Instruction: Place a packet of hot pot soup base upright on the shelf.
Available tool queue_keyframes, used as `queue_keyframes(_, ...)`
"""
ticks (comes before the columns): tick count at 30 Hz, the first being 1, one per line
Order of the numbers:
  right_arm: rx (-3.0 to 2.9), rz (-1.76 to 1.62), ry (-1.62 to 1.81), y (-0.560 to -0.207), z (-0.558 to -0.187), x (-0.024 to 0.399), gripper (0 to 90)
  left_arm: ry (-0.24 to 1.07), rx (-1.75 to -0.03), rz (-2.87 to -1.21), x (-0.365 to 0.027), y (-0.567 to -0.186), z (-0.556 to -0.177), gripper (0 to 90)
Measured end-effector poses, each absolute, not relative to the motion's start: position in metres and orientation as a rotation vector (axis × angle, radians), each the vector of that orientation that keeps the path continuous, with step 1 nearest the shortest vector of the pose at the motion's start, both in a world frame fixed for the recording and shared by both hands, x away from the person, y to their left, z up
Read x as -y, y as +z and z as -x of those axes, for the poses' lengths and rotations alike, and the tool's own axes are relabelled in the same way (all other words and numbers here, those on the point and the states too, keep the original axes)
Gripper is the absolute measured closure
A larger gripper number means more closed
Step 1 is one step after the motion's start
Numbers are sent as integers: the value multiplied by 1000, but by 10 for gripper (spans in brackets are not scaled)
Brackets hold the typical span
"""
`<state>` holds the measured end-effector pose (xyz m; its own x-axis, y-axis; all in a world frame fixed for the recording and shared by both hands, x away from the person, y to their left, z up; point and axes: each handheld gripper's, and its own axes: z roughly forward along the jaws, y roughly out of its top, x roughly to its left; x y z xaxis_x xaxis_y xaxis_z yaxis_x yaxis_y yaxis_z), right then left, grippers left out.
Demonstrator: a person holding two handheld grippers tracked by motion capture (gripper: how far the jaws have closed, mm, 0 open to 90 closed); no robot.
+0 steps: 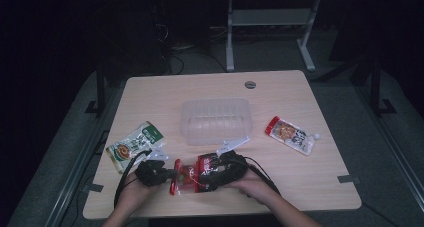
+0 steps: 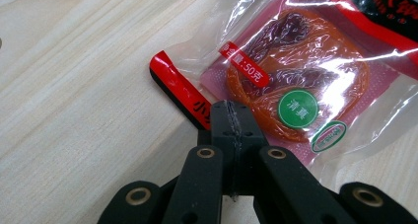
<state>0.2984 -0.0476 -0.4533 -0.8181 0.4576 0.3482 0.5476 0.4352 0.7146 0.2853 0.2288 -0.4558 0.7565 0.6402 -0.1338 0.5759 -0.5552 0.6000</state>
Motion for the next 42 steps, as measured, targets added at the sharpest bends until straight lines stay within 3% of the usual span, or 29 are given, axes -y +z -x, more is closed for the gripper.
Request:
queue_keyframes(6, 2567, 908, -1326, -455, -293, 53, 157, 130, -907, -2312, -229, -456, -285, 898)
queue_keyframes(17, 2544, 869, -1339, -462, -289, 43, 184, 136, -914, -2312, -228, -456, -285, 898)
queue_keyframes(25, 2523, 868, -1390, -460, -289, 40, 369, 134, -912, -2313, -228, -456, -285, 898)
queue_keyframes(28, 2518, 880, -1413, -459, -291, 42, 510, 132, -920, -2303, -228, -456, -285, 898)
queue_keyframes(34, 2548, 867, -1402, -459, -293, 43, 641, 131, -923, -2302, -228, -456, -285, 898)
queue_keyframes(40, 2628, 772, -1380, -460, -295, 40, 858, 133, -915, -2311, -227, -456, -285, 898)
queue_keyframes(42, 2646, 741, -1382, -459, -295, 39, 869, 126, -922, -2299, -227, -456, -285, 898)
